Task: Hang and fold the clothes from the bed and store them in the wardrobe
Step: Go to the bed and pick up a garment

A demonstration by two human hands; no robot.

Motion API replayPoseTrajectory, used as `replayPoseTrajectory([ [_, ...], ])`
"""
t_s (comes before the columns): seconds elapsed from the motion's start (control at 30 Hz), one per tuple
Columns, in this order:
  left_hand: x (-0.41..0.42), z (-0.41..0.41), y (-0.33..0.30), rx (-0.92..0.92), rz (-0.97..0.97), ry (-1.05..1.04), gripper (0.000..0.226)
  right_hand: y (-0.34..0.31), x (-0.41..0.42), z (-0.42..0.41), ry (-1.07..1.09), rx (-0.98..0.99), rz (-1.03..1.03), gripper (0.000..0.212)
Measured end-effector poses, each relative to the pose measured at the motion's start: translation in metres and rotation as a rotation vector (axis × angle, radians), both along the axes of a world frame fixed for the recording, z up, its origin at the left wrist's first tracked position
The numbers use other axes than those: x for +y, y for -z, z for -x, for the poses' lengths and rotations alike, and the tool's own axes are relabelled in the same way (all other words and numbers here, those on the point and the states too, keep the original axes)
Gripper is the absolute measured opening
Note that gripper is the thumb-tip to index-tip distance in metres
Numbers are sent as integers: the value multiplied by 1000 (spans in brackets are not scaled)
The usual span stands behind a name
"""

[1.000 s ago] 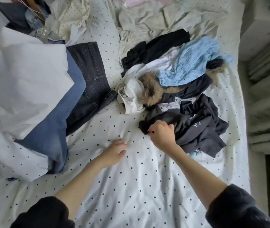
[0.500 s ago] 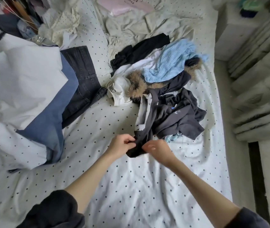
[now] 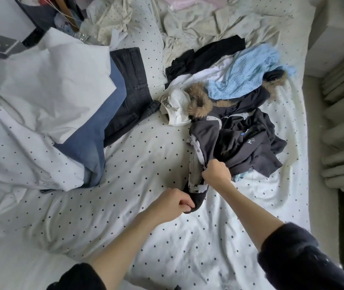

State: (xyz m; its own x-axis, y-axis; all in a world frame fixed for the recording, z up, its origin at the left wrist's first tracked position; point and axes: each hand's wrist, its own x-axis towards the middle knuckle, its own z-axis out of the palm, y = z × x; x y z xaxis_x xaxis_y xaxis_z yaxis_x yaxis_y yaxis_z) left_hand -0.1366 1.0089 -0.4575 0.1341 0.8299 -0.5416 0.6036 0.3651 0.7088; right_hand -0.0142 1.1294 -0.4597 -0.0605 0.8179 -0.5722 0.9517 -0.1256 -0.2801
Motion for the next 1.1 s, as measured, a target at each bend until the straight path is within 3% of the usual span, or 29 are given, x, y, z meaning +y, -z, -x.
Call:
replayPoseTrajectory([
  [0.03,1,4,0,-15,18,-25,20,0,1,-5,0,41,-32,9],
  [0.13,8,18,-6,29,-15,-118,28,-11,2,-14,-54,163,-139,30],
  [0.23,27,26,-25,137,-174,-188,48,-32,-7,-17,-144,289,-222,23],
  [0.3,46,26,-41,196,-297,-98,63,-47,-11,-21,-223,335,-249,13],
  [0.37,64,20,-57,263,-404,56,71,-67,-14,-30,-266,367,-276,20],
  [0.43,77,10,-70,286,-441,178,64,-93,-16,-39,-270,442,-315,22],
  [0.5,82,-1,-80,192,-447,184,43,-123,-17,-46,-279,496,-353,22],
  [0.6,68,-2,-99,44,-545,4,7,-165,-17,-46,-324,530,-419,20],
  [0.83,-3,103,-215,295,-910,-395,2,-259,-31,32,-563,385,-709,23],
  [1.0,-108,174,-290,470,-917,-583,6,-308,-89,115,-755,361,-935,36],
  [1.1,-199,208,-328,550,-899,-765,12,-333,-143,168,-900,395,-1056,34],
])
